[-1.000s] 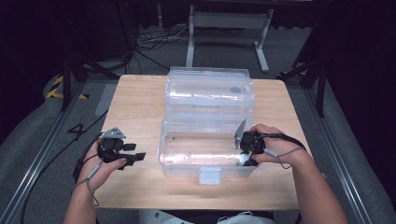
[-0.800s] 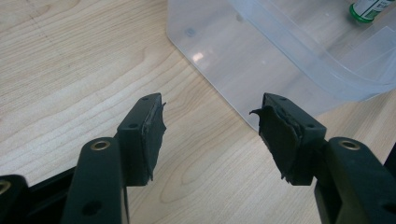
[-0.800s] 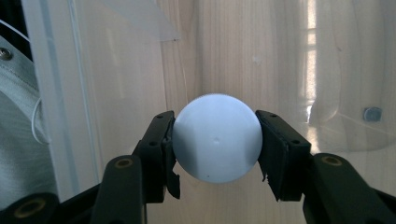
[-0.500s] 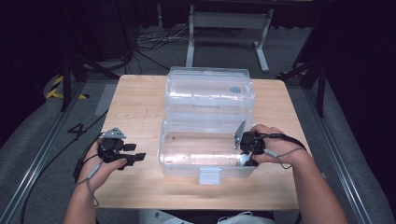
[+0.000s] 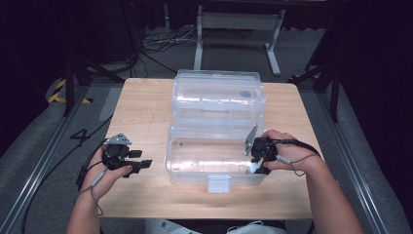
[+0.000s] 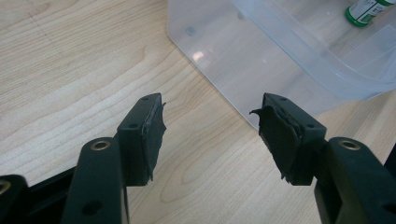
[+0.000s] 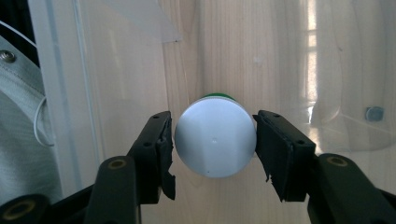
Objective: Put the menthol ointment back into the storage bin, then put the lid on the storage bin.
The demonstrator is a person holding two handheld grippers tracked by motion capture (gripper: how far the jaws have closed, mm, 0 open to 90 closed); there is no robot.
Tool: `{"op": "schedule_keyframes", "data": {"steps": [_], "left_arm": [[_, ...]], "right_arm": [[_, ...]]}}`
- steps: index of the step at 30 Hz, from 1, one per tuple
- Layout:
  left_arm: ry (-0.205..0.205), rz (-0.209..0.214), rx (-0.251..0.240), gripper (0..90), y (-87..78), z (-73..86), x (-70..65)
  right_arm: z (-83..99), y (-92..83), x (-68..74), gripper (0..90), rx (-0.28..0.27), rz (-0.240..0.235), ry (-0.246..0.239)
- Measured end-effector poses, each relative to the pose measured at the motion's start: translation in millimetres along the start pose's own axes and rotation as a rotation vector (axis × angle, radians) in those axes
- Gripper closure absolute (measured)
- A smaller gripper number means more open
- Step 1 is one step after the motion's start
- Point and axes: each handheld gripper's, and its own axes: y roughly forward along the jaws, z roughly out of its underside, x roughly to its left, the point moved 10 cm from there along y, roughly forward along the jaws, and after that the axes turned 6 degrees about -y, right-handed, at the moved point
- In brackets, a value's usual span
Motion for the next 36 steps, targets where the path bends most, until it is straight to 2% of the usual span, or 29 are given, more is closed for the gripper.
{"op": "schedule_keyframes", "data": {"steps": [8, 12, 13, 16, 17, 18, 19, 20, 21, 22, 28, 32, 36], "left_arm": [[0.009, 0.008, -0.007, 40.9, 1.5, -4.9, -1.9], [0.026, 0.021, -0.007, 40.9, 4.0, -10.8, -5.5], [0.030, 0.024, -0.007, 40.9, 4.6, -12.1, -6.5], [0.041, 0.042, -0.012, 40.9, 7.1, -16.3, -11.4], [0.041, 0.042, -0.012, 41.0, 7.1, -16.3, -11.4], [0.045, 0.051, -0.011, 40.9, 8.1, -17.9, -14.2], [0.052, 0.053, -0.010, 41.0, 8.5, -18.8, -15.3], [0.057, 0.058, -0.012, 41.0, 9.2, -20.4, -17.3], [0.057, 0.058, -0.012, 40.9, 9.2, -20.4, -17.3], [0.061, 0.059, -0.013, 40.9, 9.3, -21.4, -18.3], [0.082, 0.081, -0.017, 41.0, 10.2, -26.4, -25.8], [0.103, 0.094, -0.021, 41.0, 9.7, -29.9, -33.8], [0.132, 0.116, -0.028, 41.1, 7.3, -33.3, -44.2]], "right_arm": [[-2.1, -13.2, 0.2, 46.1, -0.080, 0.030, 0.011], [-1.3, -23.5, 0.9, 46.8, -0.147, 0.060, 0.046], [-1.4, -24.6, -0.3, 46.7, -0.161, 0.065, 0.039], [2.7, -30.5, -4.2, 46.6, -0.175, 0.106, 0.086], [2.7, -30.5, -4.2, 46.6, -0.175, 0.106, 0.086], [2.4, -34.6, -5.6, 46.8, -0.204, 0.121, 0.123], [1.8, -36.5, -5.8, 47.0, -0.218, 0.124, 0.138], [0.5, -38.4, -7.0, 47.1, -0.244, 0.129, 0.137], [0.5, -38.4, -7.0, 47.1, -0.244, 0.129, 0.137], [-0.7, -41.2, -6.9, 47.2, -0.271, 0.131, 0.151], [0.2, -51.2, -9.6, 47.5, -0.327, 0.160, 0.207], [-0.6, -60.9, -10.1, 47.9, -0.390, 0.168, 0.239], [1.3, -65.4, -11.5, 47.9, -0.405, 0.182, 0.259]]}}
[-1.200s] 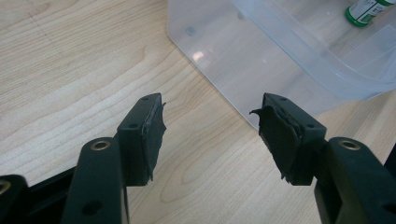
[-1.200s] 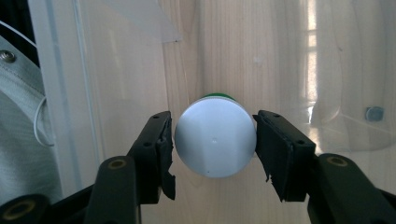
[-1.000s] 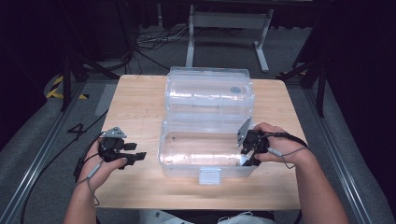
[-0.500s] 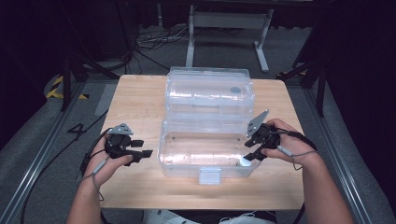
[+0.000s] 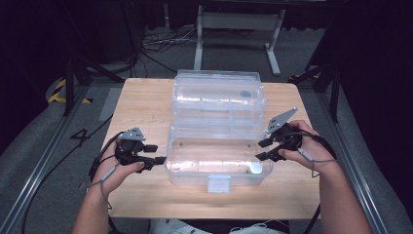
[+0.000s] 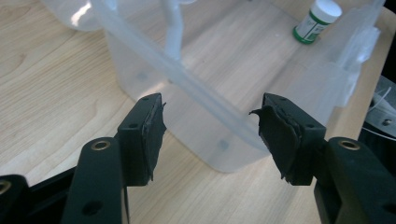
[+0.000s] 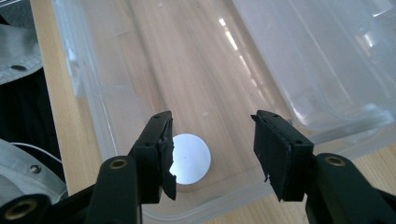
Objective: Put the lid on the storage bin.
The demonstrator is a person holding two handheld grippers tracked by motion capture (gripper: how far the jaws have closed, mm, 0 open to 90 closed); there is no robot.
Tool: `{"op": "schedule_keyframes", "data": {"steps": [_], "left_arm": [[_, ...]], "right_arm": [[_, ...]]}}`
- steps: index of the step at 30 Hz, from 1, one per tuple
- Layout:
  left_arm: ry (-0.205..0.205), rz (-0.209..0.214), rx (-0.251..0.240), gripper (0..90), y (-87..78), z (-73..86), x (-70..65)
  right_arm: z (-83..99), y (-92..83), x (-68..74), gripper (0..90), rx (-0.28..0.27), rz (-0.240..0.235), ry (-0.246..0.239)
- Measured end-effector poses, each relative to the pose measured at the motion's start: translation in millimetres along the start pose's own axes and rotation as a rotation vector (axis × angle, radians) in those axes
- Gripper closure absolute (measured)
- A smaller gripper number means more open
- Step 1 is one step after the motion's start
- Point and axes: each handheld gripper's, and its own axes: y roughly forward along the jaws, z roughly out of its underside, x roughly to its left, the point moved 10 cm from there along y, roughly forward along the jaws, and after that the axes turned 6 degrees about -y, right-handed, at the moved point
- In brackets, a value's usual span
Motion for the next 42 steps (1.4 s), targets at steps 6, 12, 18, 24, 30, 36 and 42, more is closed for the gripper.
{"op": "schedule_keyframes", "data": {"steps": [6, 12, 18, 24, 30, 36, 42], "left_arm": [[0.042, 0.031, -0.004, 41.2, 1.3, -5.6, -16.1], [0.097, 0.097, 0.024, 41.5, 7.6, -7.5, -38.0], [0.137, 0.135, 0.060, 42.2, 19.2, -5.3, -52.9], [0.148, 0.160, 0.091, 44.4, 30.4, -0.9, -58.7], [0.162, 0.192, 0.137, 48.4, 40.3, 5.9, -66.0], [0.171, 0.206, 0.167, 51.2, 48.4, 12.2, -69.3], [0.179, 0.201, 0.201, 59.5, 56.0, 18.0, -68.7]], "right_arm": [[-4.7, -5.6, -0.8, 48.1, -0.041, 0.008, 0.015], [-7.7, -12.3, -1.1, 48.4, -0.075, 0.007, 0.031], [-11.6, -16.3, -1.9, 48.7, -0.113, -0.001, 0.056], [-18.0, -20.4, -5.9, 49.8, -0.162, 0.020, 0.077], [-21.9, -21.8, -3.7, 54.3, -0.188, -0.005, 0.097], [-30.5, -24.6, -4.2, 53.7, -0.230, -0.006, 0.090], [-38.5, -27.1, -6.9, 53.9, -0.263, 0.002, 0.102]]}}
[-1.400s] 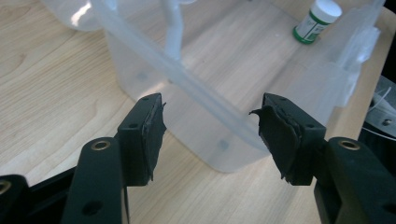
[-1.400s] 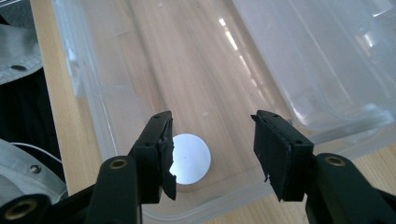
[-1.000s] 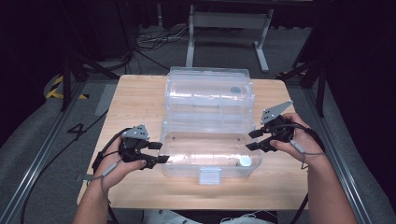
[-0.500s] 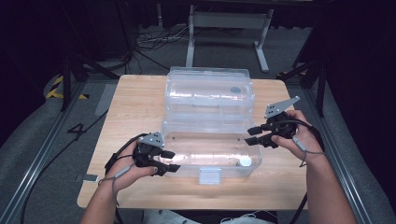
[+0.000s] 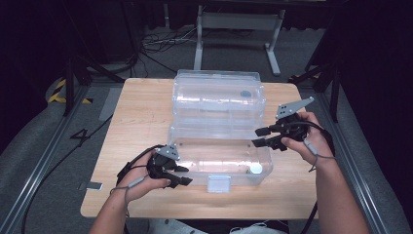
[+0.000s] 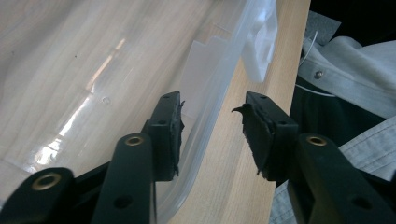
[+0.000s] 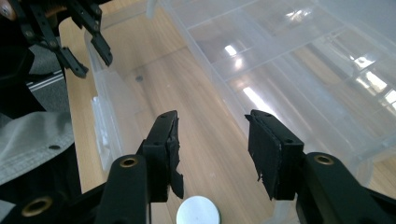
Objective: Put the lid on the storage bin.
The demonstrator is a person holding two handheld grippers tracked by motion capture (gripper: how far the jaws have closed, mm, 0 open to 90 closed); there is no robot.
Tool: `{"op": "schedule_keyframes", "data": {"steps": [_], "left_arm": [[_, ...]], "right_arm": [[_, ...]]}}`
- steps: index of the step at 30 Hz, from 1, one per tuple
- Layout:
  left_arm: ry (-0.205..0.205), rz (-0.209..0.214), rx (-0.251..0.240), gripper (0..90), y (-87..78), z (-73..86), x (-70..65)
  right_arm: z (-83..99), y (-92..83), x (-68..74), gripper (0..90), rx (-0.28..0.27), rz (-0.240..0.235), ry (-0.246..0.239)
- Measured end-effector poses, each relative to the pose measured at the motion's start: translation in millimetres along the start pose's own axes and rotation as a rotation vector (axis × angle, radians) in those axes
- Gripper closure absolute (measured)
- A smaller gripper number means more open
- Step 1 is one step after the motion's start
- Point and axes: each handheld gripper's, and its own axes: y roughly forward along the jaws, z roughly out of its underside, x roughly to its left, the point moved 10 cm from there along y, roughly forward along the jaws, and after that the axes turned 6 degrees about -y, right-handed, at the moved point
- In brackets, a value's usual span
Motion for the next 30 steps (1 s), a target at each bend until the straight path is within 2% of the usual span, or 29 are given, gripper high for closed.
{"op": "schedule_keyframes", "data": {"steps": [3, 8, 15, 19, 23, 30], "left_arm": [[0.008, -0.014, -0.008, 64.2, 1.0, -0.2, 2.2], [0.025, -0.048, 0.008, 72.9, 1.7, 0.2, 5.6], [0.045, -0.051, 0.015, 74.0, 4.3, 0.7, 6.2], [0.051, -0.053, 0.033, 74.1, 6.1, 1.1, 6.6], [0.066, -0.067, 0.049, 75.0, 6.4, 1.8, 7.1], [0.060, -0.066, 0.052, 75.1, 6.5, 2.0, 6.9]], "right_arm": [[-5.4, 0.2, -1.5, 54.1, -0.023, -0.004, 0.015], [-14.3, -1.6, -5.1, 54.5, -0.063, -0.007, 0.039], [-24.1, -2.0, -13.4, 57.7, -0.089, 0.007, 0.063], [-33.1, -4.2, -17.5, 65.0, -0.100, 0.017, 0.078], [-41.7, -2.9, -21.3, 64.3, -0.092, 0.036, 0.058], [-59.7, 0.1, -27.4, 61.7, -0.093, 0.070, 0.020]]}}
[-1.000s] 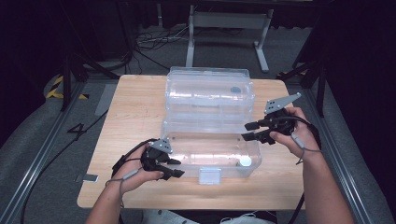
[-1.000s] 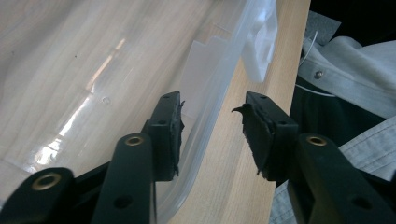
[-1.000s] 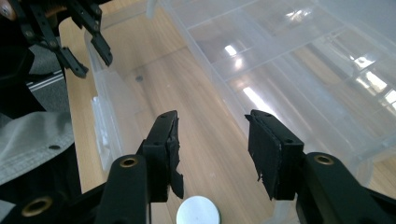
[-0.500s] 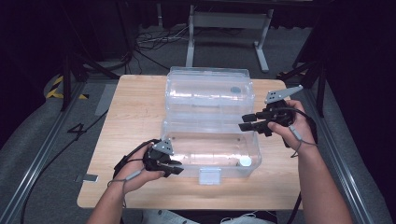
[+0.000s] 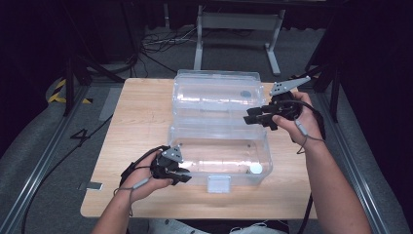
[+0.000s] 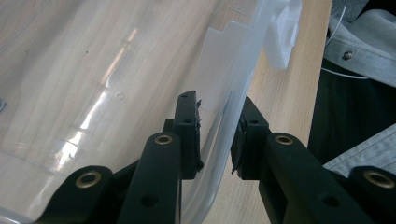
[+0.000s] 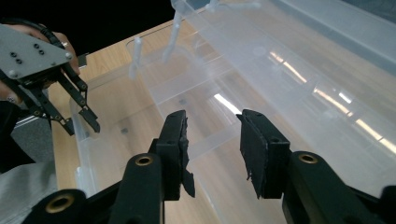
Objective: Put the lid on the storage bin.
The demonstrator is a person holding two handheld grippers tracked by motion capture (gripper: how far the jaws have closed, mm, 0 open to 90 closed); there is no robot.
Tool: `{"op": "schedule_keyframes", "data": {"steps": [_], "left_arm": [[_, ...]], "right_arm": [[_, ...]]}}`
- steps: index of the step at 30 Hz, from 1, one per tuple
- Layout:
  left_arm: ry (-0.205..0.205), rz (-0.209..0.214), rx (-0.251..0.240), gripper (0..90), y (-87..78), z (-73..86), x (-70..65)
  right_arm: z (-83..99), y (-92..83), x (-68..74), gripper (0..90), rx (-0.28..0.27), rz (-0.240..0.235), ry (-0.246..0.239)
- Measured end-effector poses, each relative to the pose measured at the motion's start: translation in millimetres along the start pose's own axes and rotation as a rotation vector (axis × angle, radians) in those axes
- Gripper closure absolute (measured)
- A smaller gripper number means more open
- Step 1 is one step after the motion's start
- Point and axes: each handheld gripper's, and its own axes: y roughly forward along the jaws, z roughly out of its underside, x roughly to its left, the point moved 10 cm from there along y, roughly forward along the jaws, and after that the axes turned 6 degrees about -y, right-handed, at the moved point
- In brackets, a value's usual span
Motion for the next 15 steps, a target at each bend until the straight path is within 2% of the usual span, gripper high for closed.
{"op": "schedule_keyframes", "data": {"steps": [10, 15], "left_arm": [[-0.016, 0.000, 0.001, 74.7, 0.4, -0.1, -0.3], [-0.019, -0.003, 0.001, 74.5, 0.4, 0.0, -0.2]], "right_arm": [[-22.3, 11.4, -11.3, 59.2, -0.001, 0.029, -0.027], [-30.5, 23.1, -15.3, 57.7, 0.021, 0.029, -0.045]]}}
